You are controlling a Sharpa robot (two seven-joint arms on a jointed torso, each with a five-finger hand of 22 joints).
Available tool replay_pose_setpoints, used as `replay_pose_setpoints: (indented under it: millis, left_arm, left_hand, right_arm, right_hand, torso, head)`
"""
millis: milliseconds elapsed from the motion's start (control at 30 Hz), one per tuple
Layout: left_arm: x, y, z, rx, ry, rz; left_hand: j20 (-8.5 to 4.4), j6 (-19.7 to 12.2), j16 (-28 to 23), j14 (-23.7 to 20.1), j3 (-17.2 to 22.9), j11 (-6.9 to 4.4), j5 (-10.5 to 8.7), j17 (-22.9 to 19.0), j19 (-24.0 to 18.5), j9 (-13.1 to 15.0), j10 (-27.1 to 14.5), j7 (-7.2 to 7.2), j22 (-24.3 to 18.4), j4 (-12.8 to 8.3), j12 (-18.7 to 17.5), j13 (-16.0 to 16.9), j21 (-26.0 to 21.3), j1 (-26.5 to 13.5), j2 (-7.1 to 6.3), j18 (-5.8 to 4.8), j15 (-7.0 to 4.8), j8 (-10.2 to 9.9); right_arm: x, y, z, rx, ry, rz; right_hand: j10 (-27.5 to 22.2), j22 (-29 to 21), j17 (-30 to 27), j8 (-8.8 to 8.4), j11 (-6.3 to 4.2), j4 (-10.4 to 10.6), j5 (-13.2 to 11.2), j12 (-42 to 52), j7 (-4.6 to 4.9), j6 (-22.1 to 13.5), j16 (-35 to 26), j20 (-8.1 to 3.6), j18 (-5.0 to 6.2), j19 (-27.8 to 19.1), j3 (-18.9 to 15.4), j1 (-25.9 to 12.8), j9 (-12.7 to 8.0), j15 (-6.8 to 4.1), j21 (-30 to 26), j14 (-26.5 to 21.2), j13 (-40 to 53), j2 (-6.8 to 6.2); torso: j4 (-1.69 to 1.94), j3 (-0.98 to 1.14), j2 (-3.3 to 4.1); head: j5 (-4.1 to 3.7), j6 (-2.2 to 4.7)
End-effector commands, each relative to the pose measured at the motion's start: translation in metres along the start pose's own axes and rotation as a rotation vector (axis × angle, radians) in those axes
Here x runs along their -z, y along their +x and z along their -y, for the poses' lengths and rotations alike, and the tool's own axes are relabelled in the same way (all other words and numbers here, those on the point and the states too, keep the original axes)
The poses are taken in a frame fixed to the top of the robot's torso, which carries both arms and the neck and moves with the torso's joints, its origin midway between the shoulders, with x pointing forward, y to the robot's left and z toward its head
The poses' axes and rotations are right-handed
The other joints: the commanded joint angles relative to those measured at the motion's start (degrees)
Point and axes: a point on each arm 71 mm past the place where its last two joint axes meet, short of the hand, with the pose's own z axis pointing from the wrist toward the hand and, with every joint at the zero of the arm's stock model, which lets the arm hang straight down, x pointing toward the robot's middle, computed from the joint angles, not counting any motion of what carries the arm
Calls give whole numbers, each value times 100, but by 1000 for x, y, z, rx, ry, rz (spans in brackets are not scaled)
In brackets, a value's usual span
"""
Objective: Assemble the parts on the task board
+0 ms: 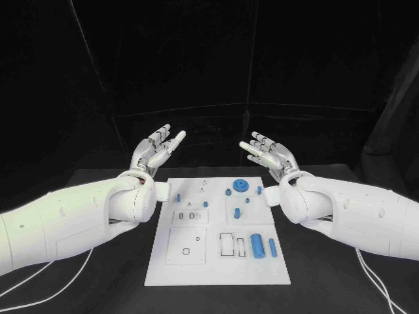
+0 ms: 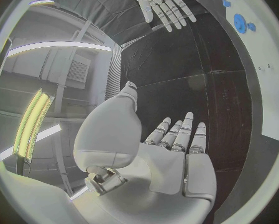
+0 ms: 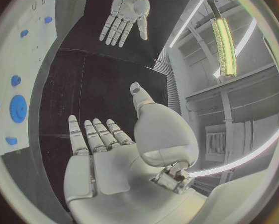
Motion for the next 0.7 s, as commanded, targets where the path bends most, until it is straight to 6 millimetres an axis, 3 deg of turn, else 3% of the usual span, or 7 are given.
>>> replay_pose_setpoints:
  millis: [33, 100, 233, 333, 500, 567, 700]
  left_arm:
    - [-1, 3, 4, 64, 47, -46]
    - [-1, 3, 4, 64, 47, -46]
    - [2, -20, 5, 84, 56, -18]
    - [2, -22, 6, 97, 61, -25]
    - [4, -24, 6, 111, 66, -37]
    - [6, -25, 7, 118, 66, -48]
    - [9, -27, 8, 131, 64, -66]
  left_hand:
    - [34, 70, 51, 82, 6, 63, 30, 16, -1, 9, 51, 462, 5, 21, 30, 10, 21, 74, 32, 102, 25, 25]
    - [40, 137, 96, 157, 11, 90, 28, 30, 3, 16, 136, 484, 7, 13, 44, 20, 25, 88, 71, 97, 40, 36]
    - [52, 483, 280, 547, -35, 254, 21, 88, 141, 53, 663, 616, 45, -16, 136, 76, 86, 79, 208, 30, 133, 96]
    - [51, 934, 560, 1304, -67, 387, 24, 184, 590, 94, 1436, 671, 157, -99, 285, 142, 283, 186, 310, -74, 235, 176]
    - [38, 1764, 715, 1914, -69, 441, 5, 219, 1174, 170, 2305, 716, 283, -348, 443, 191, 542, 455, 355, -131, 302, 338]
    - [56, 2491, 810, 2403, -86, 343, 18, 234, 1899, 222, 3355, 728, 419, -619, 639, 247, 842, 686, 365, -55, 207, 470]
    - [45, 2989, 985, 2939, -136, 266, 10, 290, 2851, 253, 3901, 712, 600, -755, 757, 273, 1247, 749, 358, 60, 43, 554]
  right_arm:
    - [-4, 10, -1, 12, 4, -169]
    - [-5, 10, -1, 17, 5, -183]
    - [-14, -22, -2, 249, -100, -110]
    - [-13, -28, -2, 302, -117, -110]
    - [-12, -34, -4, 386, -140, -123]
    - [-12, -36, -6, 434, -152, -131]
    - [-13, -37, -10, 523, -165, -153]
  right_hand:
    - [2327, 280, 195, 332, 314, -509, 52, 470, 746, 1627, 521, -2, 349, 1800, 113, 819, 179, 248, 576, 2132, 207, 97]
    - [3239, 360, 276, 496, 211, -611, 60, 690, 733, 2393, 809, 7, 529, 2275, 149, 933, 255, 114, 807, 3257, 262, 109]
    - [3734, 385, 226, 574, 81, -727, 9, 703, 646, 3237, 854, -3, 688, 2722, 162, 1025, 272, -52, 1000, 3886, 200, 111]
    - [4002, 392, 221, 597, 8, -813, -10, 680, 598, 3747, 868, -73, 709, 2985, 182, 1074, 270, -142, 1106, 4258, 191, 117]
    - [4316, 377, 213, 547, -72, -862, -43, 603, 544, 4086, 811, -186, 710, 3312, 190, 1020, 239, -252, 1213, 4655, 185, 152]
    - [4458, 365, 211, 507, -113, -909, -58, 551, 521, 4219, 780, -250, 707, 3475, 192, 1001, 228, -305, 1260, 4857, 180, 151]
    - [4627, 379, 230, 462, -164, -1008, -79, 501, 481, 4353, 801, -350, 707, 3721, 193, 1019, 226, -398, 1363, 5172, 185, 101]
  torso:
    - [2, 0, -2]
    - [2, 0, -2]
    - [-47, -22, 90]
    - [-27, -10, 93]
    - [1, 8, 126]
    - [7, 9, 173]
    - [19, 1, 240]
  head:
    - [0, 0]
    - [0, 0]
    - [55, -16]
    - [55, -29]
    - [35, -6]
    - [21, 9]
    - [8, 27]
